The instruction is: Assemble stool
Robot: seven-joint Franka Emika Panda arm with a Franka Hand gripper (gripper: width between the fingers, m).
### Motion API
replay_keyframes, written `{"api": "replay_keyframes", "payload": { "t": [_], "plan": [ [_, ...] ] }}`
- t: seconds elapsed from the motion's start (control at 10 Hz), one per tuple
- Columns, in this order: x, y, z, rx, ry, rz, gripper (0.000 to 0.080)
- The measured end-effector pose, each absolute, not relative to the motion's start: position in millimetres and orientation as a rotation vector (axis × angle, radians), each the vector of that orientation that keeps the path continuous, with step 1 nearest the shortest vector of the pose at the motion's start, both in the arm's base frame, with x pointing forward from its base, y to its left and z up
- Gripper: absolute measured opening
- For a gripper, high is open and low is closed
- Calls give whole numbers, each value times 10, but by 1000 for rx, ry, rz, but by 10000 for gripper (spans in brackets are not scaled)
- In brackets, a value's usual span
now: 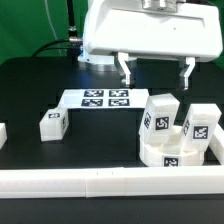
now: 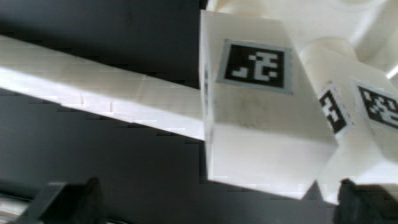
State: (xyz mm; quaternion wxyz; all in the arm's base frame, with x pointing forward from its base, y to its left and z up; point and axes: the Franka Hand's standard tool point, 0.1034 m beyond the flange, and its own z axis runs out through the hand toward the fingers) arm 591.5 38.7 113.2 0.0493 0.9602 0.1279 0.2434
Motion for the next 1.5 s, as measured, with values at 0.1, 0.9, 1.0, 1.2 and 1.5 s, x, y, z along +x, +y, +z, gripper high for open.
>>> {"api": "replay_keyframes", "payload": {
  "t": [0.1, 0.9, 1.0, 1.2, 1.5],
  "plan": [
    [5916, 387, 1132, 2925, 390, 742, 649],
    [5913, 322, 1233, 3090, 395, 434, 649],
    [5909, 317, 1222, 3088, 398, 435, 649],
    [5908, 312, 1217, 3085, 410, 433, 649],
    [5919, 367, 1197, 3004, 745, 372, 649]
  ]
}}
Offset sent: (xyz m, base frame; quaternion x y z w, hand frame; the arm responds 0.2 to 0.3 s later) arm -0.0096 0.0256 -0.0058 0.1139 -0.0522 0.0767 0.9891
